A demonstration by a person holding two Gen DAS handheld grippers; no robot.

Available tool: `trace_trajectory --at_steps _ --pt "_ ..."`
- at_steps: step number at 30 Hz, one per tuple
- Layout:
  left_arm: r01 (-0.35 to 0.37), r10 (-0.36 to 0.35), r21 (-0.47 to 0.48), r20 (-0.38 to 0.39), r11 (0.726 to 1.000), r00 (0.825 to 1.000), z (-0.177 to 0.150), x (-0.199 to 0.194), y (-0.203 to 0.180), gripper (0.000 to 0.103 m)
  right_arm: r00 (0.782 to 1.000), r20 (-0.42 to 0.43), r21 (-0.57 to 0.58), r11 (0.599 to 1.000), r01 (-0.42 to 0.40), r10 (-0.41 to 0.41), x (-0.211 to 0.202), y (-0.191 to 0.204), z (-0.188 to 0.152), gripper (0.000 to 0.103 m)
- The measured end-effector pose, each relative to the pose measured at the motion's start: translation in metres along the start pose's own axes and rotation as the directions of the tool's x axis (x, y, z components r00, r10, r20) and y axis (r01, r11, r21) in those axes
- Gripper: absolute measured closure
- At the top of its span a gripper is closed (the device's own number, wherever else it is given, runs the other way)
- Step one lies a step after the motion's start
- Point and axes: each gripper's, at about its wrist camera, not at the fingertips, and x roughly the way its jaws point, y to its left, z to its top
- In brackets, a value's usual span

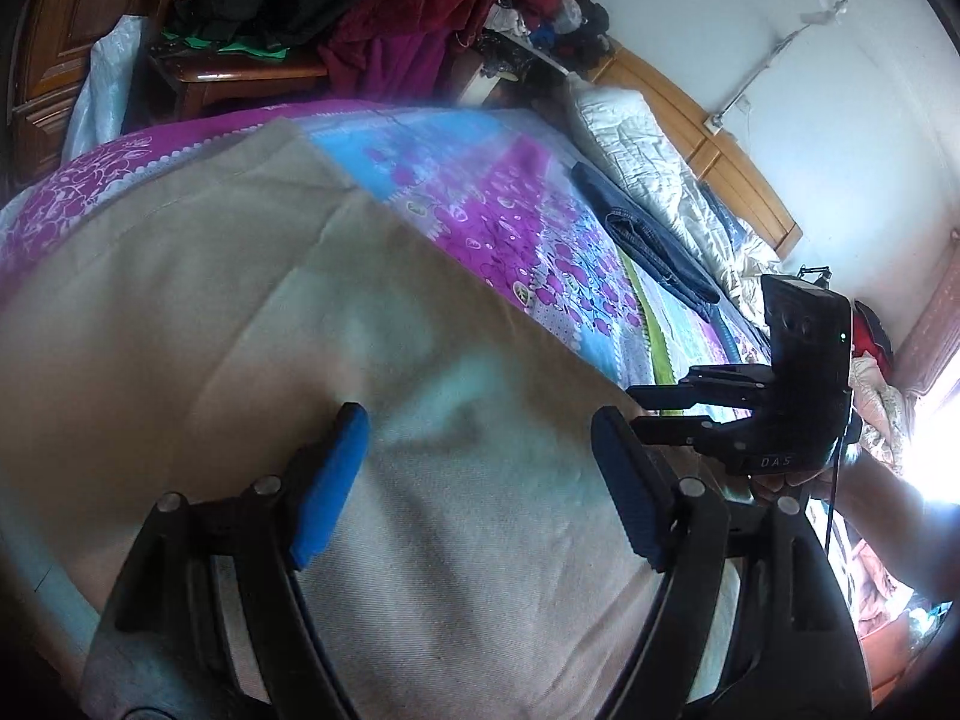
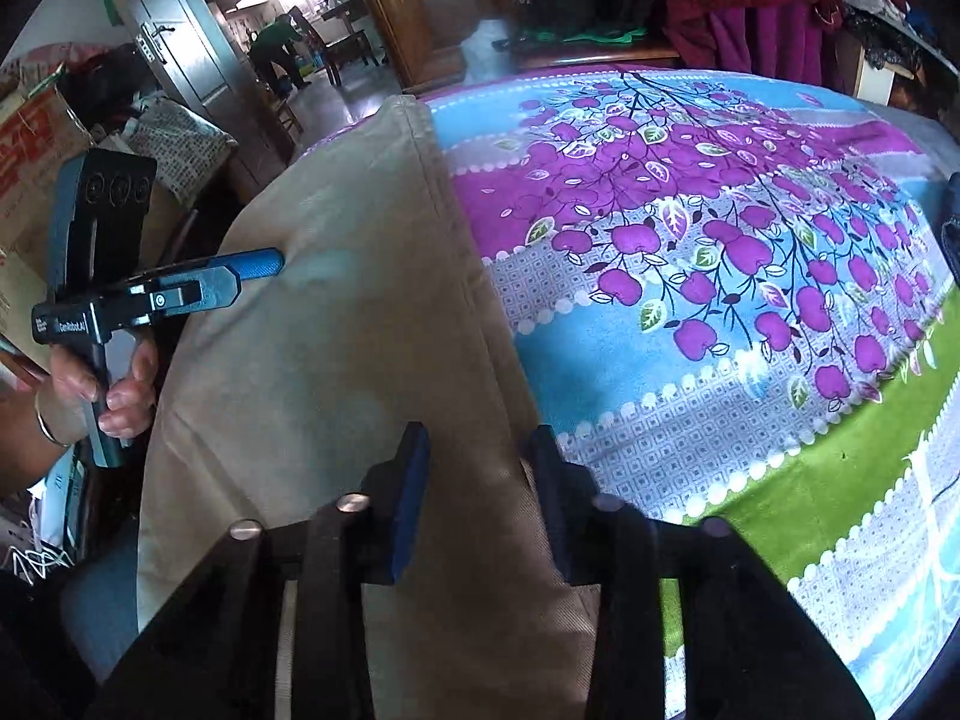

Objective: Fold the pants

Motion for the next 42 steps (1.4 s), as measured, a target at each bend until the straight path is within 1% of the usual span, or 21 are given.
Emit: trace_trajectory --at_steps 2,5,7,10,12,14,16,20,22,24,26,27,30,32,33,34,35,36,38,40,42 --pt "0.001 -0.001 0.006 0.005 1.000 1.000 -0.001 0.000 0.000 0.025 1.000 0.002 -0.024 0.999 0.026 -0.026 0.006 0.005 0.003 0.095" --pt "0.003 -0.003 0.008 0.002 1.000 1.000 -0.001 0.000 -0.001 0.025 0.995 0.041 -0.082 0.992 0.096 -0.093 0.004 0.018 0.011 0.099" --pt "0.005 -0.005 -0.016 -0.013 1.000 1.000 0.004 -0.001 0.000 0.024 0.992 0.081 -0.033 0.994 0.100 -0.097 -0.004 0.007 0.013 0.100" --pt "0.049 -0.051 -0.093 -0.013 0.994 0.999 0.008 -0.002 0.005 0.020 0.989 0.001 -0.044 0.988 0.146 -0.146 0.025 0.005 0.006 0.100" --pt "0.052 -0.053 -0.109 -0.008 0.993 0.999 0.006 -0.001 0.007 0.020 0.990 0.012 0.007 0.990 0.138 -0.138 0.026 0.003 0.007 0.098" --pt "0.029 -0.029 -0.076 -0.012 0.997 0.999 0.005 -0.003 0.003 0.020 0.992 0.039 0.086 0.989 0.118 -0.121 0.015 -0.006 0.008 0.094" --pt "-0.001 0.000 -0.036 -0.011 0.999 1.000 0.006 -0.008 -0.001 0.020 0.978 0.088 0.107 0.978 0.177 -0.187 -0.003 -0.006 0.007 0.073" --pt "-0.060 0.060 0.002 0.012 0.998 0.998 0.024 -0.012 0.013 0.020 0.971 0.182 0.149 0.980 0.129 -0.155 -0.042 0.018 -0.010 0.073" --pt "-0.088 0.087 0.009 0.046 0.996 0.995 0.041 -0.007 0.031 0.014 0.967 0.210 0.155 0.981 0.115 -0.146 -0.056 0.037 -0.028 0.073" --pt "-0.106 0.105 0.029 0.010 0.994 0.994 0.056 0.019 0.050 0.018 0.967 0.210 0.184 0.977 0.108 -0.146 -0.069 0.053 -0.045 0.073" --pt "-0.181 0.176 0.166 0.045 0.969 0.983 0.065 0.039 0.046 0.020 0.968 0.206 0.232 0.968 0.095 -0.145 -0.075 0.066 -0.060 0.073" --pt "-0.216 0.218 0.212 0.016 0.953 0.976 0.069 0.049 0.040 0.017 0.970 0.193 0.245 0.965 0.097 -0.147 -0.072 0.072 -0.066 0.073" --pt "-0.266 0.275 0.283 0.011 0.922 0.962 0.071 0.058 0.029 0.016 0.974 0.189 0.258 0.963 0.075 -0.127 -0.075 0.098 -0.095 0.073" --pt "-0.267 0.273 0.278 0.018 0.923 0.962 0.070 0.055 0.030 0.016 0.963 0.189 0.197 0.968 0.153 -0.191 -0.067 0.108 -0.118 0.073" --pt "-0.274 0.279 0.276 0.023 0.921 0.960 0.070 0.054 0.031 0.017 0.959 0.126 0.186 0.955 0.231 -0.256 -0.057 0.103 -0.133 0.080" --pt "-0.293 0.297 0.279 0.028 0.915 0.954 0.069 0.053 0.031 0.023 0.958 0.121 0.202 0.952 0.231 -0.259 -0.055 0.092 -0.146 0.087" --pt "-0.320 0.324 0.286 0.034 0.903 0.945 0.069 0.051 0.029 0.028 0.956 0.152 0.290 0.936 0.199 -0.250 -0.068 0.077 -0.156 0.089" --pt "-0.343 0.347 0.278 0.038 0.897 0.937 0.070 0.043 0.026 0.038 0.938 0.139 0.364 0.898 0.249 -0.317 -0.080 0.064 -0.162 0.089" --pt "-0.286 0.280 0.211 0.055 0.935 0.958 0.072 0.019 0.027 0.042 0.886 0.135 0.432 0.831 0.351 -0.444 -0.112 0.051 -0.175 0.086" --pt "-0.231 0.213 0.155 0.121 0.961 0.969 0.067 -0.019 0.024 0.040 0.878 0.126 0.478 0.804 0.353 -0.461 -0.148 0.050 -0.188 0.086" --pt "-0.196 0.173 0.140 0.163 0.971 0.971 0.055 -0.055 0.021 0.034 0.874 0.119 0.433 0.816 0.381 -0.472 -0.178 0.076 -0.205 0.086"
